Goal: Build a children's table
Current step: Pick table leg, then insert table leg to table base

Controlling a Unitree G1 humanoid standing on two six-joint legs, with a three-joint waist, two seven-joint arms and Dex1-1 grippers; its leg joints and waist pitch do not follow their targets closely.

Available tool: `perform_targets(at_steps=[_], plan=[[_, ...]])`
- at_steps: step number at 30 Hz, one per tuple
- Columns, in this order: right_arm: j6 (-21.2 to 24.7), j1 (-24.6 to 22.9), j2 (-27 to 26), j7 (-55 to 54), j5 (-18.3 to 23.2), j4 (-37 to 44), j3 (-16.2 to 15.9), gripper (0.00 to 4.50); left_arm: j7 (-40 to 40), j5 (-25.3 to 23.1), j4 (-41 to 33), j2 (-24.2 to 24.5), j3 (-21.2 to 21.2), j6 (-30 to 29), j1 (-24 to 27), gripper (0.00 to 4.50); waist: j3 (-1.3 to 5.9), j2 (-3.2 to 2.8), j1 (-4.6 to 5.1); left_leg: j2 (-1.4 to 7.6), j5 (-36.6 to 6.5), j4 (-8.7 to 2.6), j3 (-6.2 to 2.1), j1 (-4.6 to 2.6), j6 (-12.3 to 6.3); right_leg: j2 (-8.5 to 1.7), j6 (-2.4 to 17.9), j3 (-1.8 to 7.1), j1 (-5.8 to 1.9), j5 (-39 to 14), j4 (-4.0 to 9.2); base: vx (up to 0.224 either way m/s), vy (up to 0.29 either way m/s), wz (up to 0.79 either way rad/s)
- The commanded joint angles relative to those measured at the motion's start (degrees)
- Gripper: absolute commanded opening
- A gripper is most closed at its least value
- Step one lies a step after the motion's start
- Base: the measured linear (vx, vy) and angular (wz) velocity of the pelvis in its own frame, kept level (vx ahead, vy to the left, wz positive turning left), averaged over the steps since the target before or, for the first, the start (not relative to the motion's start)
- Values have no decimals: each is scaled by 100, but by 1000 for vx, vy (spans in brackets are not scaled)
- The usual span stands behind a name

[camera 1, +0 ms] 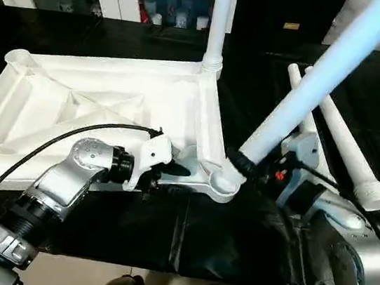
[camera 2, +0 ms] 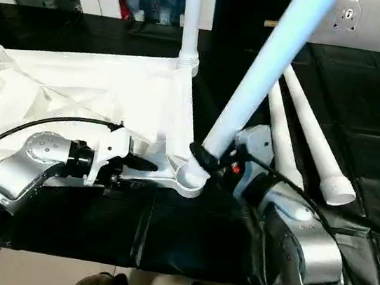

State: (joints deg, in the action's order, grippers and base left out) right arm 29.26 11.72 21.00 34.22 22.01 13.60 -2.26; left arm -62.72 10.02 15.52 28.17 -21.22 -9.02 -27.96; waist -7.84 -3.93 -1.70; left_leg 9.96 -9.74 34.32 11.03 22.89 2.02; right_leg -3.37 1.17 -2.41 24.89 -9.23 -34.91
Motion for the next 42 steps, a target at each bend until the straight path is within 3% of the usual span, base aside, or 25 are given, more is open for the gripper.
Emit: perform_targets(at_steps=[1, 5, 18, 26, 30, 34, 36, 38, 39, 40, 41, 42], plan=[[-26, -22, -25, 35, -24, 93, -23, 191, -17, -93, 77, 79, -32, 20, 62, 162, 456, 30, -7, 242, -1239, -393, -145, -138, -210, -414, 1058, 258, -351, -1801, 497, 0, 0, 0], [-86, -4, -18, 48, -49, 74, -44, 191, -58, -152, 86, 111, -31, 57, 68, 153, 462, 19, -11, 241, -1207, -394, -147, -136, -219, -408, 994, 254, -343, -1877, 499, 0, 0, 0], [-126, 35, 61, 138, -63, 56, -127, 191, -145, -414, 151, 199, -56, 187, 89, 18, 449, 12, -3, 246, -1300, -404, -152, -143, -206, -415, 972, 257, -332, -2014, 514, 0, 0, 0], [132, 179, 262, 426, -62, 88, -341, 191, -100, -685, 300, 198, -105, 362, 28, 0, 450, 17, 6, 242, -1238, -395, -146, -138, -257, -413, 1042, 262, -341, -1806, 500, 0, 0, 0], [563, 408, 341, 514, 25, -37, -477, 191, -35, -576, 338, -17, -19, 243, -129, 0, 423, 27, 2, 241, -1328, -406, -149, -162, -214, -402, 1023, 256, -324, -2037, 517, 0, 0, 0], [646, 576, 353, 549, -48, -252, -612, 191, -58, -588, 343, -104, -45, 246, -192, 0, 414, 32, 2, 244, -1479, -410, -162, -163, -144, -426, 922, 264, -312, -2378, 555, 0, 0, 0], [705, 773, 434, 649, -244, -542, -808, 191, -16, -726, 475, -193, -104, 364, -281, 0, 409, 83, 9, 243, -1477, -414, -158, -163, -151, -417, 900, 266, -305, -2384, 561, 0, 0, 0], [844, 831, 472, 649, -272, -605, -853, 191, 15, -747, 495, -225, -96, 388, -305, 0, 399, 60, 9, 243, -1502, -415, -159, -170, -142, -421, 871, 269, -297, -2492, 562, 0, 0, 0], [851, 868, 496, 654, -308, -658, -874, 191, 17, -753, 506, -236, -93, 400, -318, 0, 379, 64, 10, 242, -1579, -425, -164, -173, -133, -431, 835, 271, -294, -2653, 582, 0, 0, 0], [841, 900, 518, 661, -344, -707, -891, 191, 16, -760, 515, -243, -91, 412, -329, 0, 374, 109, 13, 242, -1632, -425, -160, -181, -127, -435, 796, 272, -287, -2786, 603, 0, 0, 0], [840, 952, 548, 659, -387, -792, -911, 191, 18, -771, 526, -249, -86, 427, -337, 0, 332, 82, 22, 233, -1882, -432, -178, -232, -68, -449, 666, 259, -255, -3334, 648, 0, 0, 0], [840, 952, 548, 659, -387, -792, -911, 191, 18, -771, 526, -249, -86, 427, -337, 0, 321, 85, 27, 232, -1954, -436, -184, -250, -46, -453, 616, 259, -247, -3494, 670, 0, 0, 0]])
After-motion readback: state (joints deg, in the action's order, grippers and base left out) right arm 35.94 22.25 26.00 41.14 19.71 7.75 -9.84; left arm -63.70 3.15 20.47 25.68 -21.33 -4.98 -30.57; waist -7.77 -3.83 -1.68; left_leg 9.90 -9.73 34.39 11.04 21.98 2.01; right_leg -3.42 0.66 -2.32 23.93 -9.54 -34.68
